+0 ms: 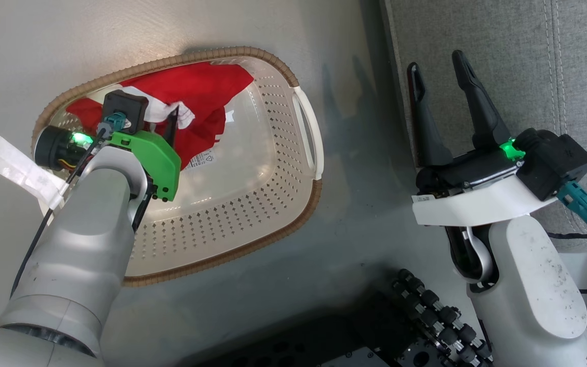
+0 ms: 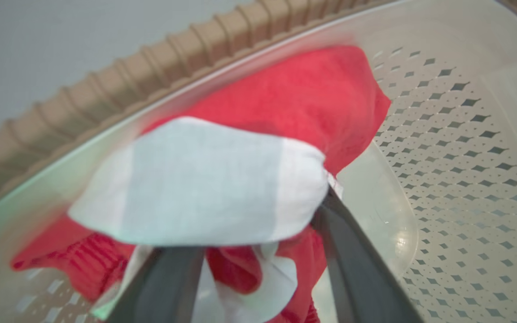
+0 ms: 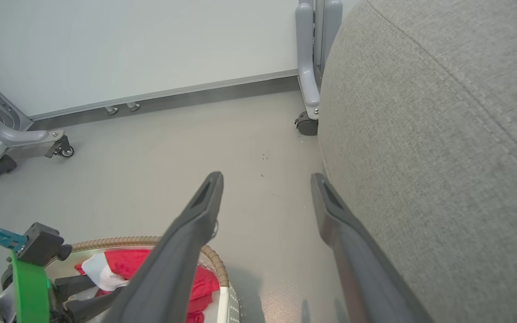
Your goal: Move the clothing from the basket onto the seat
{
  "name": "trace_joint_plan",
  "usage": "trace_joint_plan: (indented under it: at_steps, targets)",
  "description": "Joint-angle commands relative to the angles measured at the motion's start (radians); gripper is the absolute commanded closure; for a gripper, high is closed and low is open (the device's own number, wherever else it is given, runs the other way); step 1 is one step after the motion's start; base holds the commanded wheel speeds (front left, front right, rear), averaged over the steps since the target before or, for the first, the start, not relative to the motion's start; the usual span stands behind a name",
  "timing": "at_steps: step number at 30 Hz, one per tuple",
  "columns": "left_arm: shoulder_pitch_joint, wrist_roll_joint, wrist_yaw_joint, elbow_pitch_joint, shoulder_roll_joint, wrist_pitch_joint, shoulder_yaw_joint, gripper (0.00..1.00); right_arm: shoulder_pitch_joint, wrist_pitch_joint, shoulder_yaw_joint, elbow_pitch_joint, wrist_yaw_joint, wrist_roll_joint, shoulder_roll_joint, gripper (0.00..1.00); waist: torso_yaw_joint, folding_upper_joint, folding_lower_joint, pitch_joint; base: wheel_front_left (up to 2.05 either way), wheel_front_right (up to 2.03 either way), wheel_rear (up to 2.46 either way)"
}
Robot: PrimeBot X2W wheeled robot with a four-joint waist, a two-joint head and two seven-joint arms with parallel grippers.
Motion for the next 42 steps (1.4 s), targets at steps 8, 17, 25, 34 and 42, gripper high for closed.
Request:
trace_joint_plan:
  at_steps: [8, 17, 25, 34, 42]
  targets:
    - [0.002, 0.008, 0.012, 0.003, -0.002, -0.008, -0.014, 1.0, -0.016, -0.004, -0.011, 0.011, 0.0, -0.015, -0.001, 0.0, 0.016, 0.0, -0.0001, -0.016, 0.0, 0.0, 0.0]
    - [0.093, 0.014, 0.01, -0.052, -0.029, -0.008, -0.03, 1.0, 0.011, -0.004, -0.014, 0.043, 0.0, -0.039, -0.001, 0.0, 0.057, 0.0, -0.0001, -0.107, 0.0, 0.0, 0.0]
    - [0.233, 0.034, 0.005, -0.214, -0.028, -0.008, -0.032, 1.0, 0.061, -0.004, -0.037, 0.084, 0.0, -0.079, -0.002, 0.0, 0.109, 0.0, -0.0001, -0.251, 0.0, 0.0, 0.0]
    - [0.365, 0.042, 0.003, -0.453, -0.008, -0.007, 0.022, 1.0, 0.121, -0.004, -0.075, 0.11, 0.0, -0.113, -0.002, 0.0, 0.165, 0.0, -0.0001, -0.396, 0.0, 0.0, 0.0]
    - [0.47, 0.054, 0.003, -0.686, 0.001, -0.007, 0.097, 1.0, 0.179, 0.029, -0.101, 0.097, 0.0, -0.133, -0.002, 0.0, 0.202, 0.0, -0.0001, -0.512, 0.0, 0.0, 0.0]
